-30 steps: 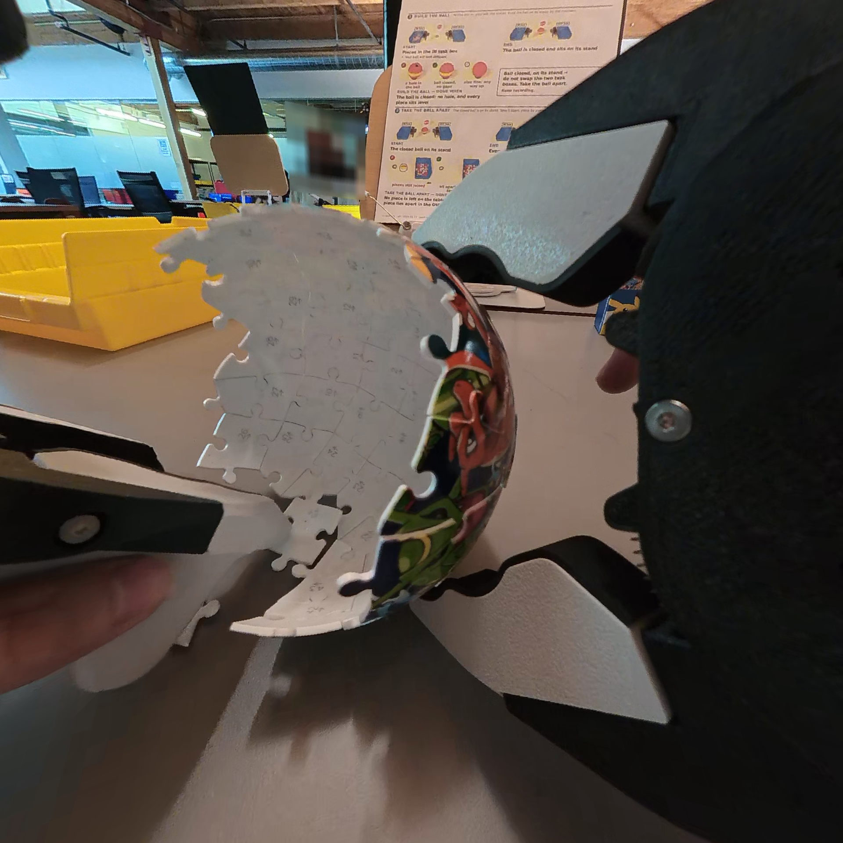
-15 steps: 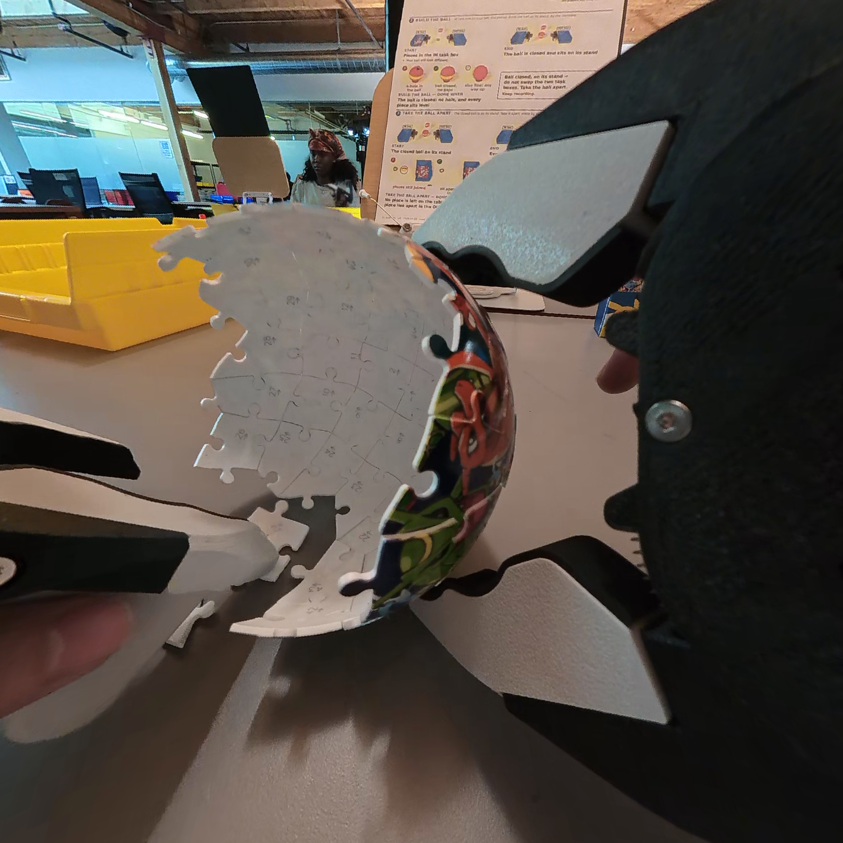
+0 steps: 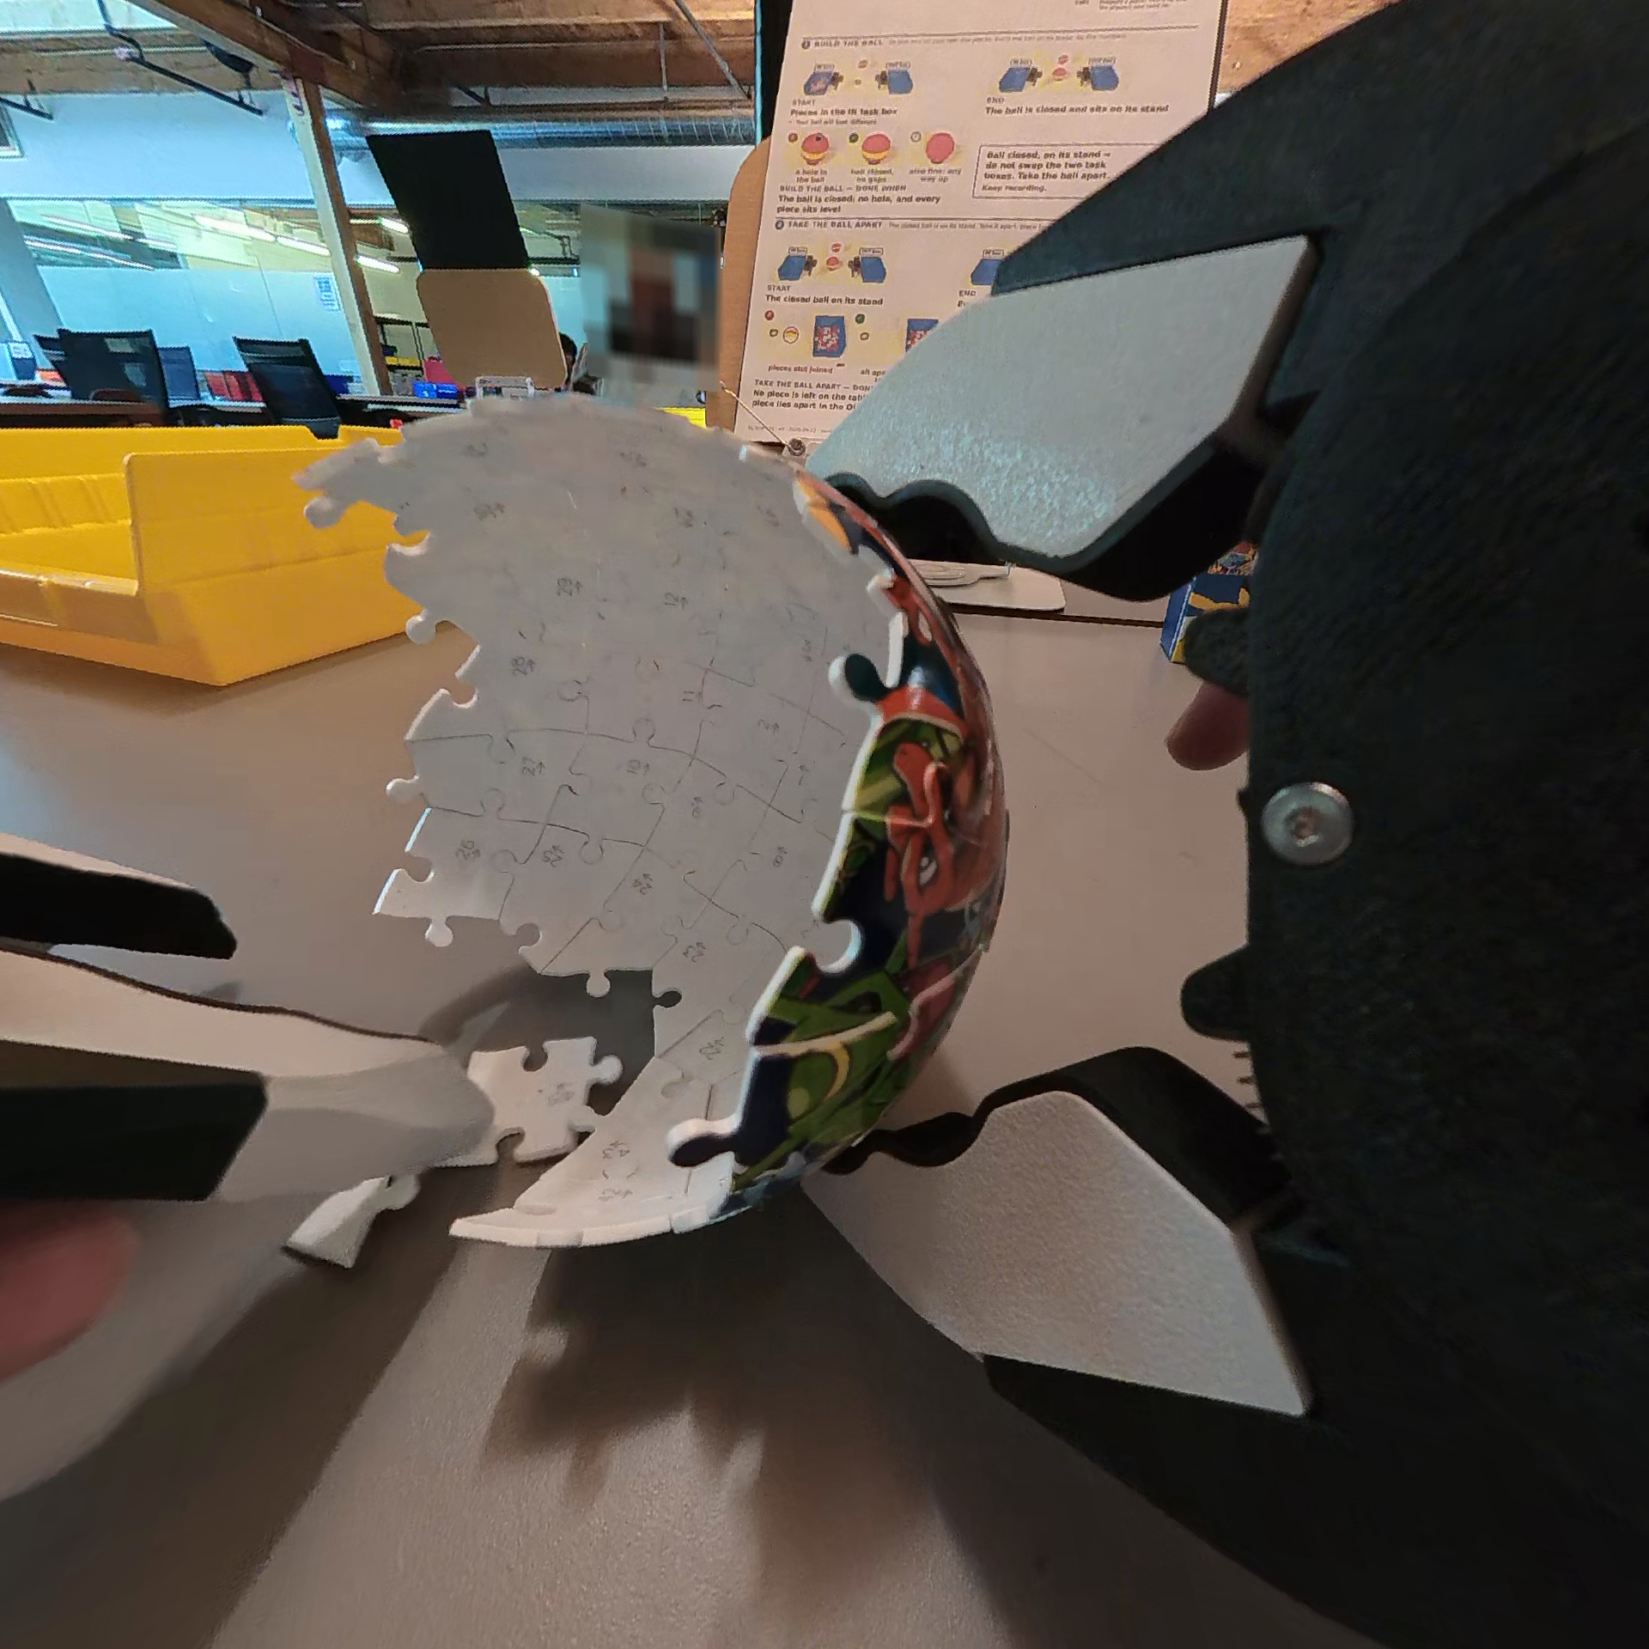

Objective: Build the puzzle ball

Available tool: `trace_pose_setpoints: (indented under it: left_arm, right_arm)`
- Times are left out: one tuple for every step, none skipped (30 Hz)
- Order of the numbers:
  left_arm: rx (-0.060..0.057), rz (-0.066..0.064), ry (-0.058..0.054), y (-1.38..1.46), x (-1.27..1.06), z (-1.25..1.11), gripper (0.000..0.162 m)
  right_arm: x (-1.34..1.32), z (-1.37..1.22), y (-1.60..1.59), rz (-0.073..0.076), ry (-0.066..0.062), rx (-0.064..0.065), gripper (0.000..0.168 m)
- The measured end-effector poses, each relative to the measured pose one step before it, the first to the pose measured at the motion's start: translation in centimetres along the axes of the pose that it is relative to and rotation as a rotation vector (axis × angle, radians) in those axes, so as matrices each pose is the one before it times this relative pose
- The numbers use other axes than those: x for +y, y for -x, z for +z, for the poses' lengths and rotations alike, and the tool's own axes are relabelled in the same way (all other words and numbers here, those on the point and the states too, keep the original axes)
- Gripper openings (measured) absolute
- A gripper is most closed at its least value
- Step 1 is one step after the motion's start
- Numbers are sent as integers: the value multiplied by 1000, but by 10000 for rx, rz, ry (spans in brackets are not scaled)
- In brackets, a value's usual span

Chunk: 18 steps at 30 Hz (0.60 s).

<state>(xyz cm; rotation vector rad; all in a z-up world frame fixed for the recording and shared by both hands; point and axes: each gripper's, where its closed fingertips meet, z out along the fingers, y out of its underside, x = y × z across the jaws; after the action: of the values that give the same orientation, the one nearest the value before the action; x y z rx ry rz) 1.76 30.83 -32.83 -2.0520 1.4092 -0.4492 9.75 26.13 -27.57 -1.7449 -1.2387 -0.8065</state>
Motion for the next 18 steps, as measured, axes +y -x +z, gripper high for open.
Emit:
trace_pose_setpoints:
  left_arm:
    - [-38,48,-12,-62,-137,126,86]
    - [-35,55,-25,-26,-138,72,86]
    - [-73,50,-2,79,-106,45,86]
    - [-112,38,-10,160,-96,49,87]
    - [-60,43,-32,115,-106,51,87]
    - [0,-7,-25,44,-71,71,87]
    - [1,-94,10,25,-31,69,87]
    - [-5,-129,27,-6,-15,60,87]
    - [-6,-105,-8,-80,-19,38,86]
    - [-11,-65,-51,-141,-46,20,84]
    - [-49,-49,-58,-121,-33,3,82]
    - [-96,-63,-41,-65,-11,-23,80]
    - [-98,-84,-17,-44,-3,-30,80]
    - [-50,-82,-3,-110,-1,-13,78]
    - [-16,-78,-7,-152,1,-3,77]
    - [39,-53,6,-210,12,-7,76]
    - [120,7,52,-278,80,-20,75]
    - [112,59,99,-218,154,-9,79]
  right_arm:
    - [-7,-2,-7,-8,2,3,129]
    - [-4,11,-3,-8,3,3,129]
    - [2,-1,-10,-11,2,2,129]
    - [-7,4,-4,-6,-5,0,129]
    - [10,6,1,6,-7,-2,129]
    - [9,2,-4,21,-2,-6,129]
    - [18,1,-6,11,-6,-3,129]
    - [-9,11,4,-4,-9,1,129]
    - [-4,-6,-5,-8,-5,3,129]
    - [3,-2,-7,-6,2,2,129]
    - [-1,9,2,-7,6,0,129]
    - [-6,-2,-8,-12,3,2,129]
    - [-8,-3,6,-9,-2,3,129]
    - [-3,4,-8,5,1,-1,129]
    - [10,8,1,8,1,-2,129]
    - [-1,0,-2,-3,-1,0,129]
    - [-9,-1,-7,-10,1,2,129]
    - [-3,-6,0,-15,2,4,129]
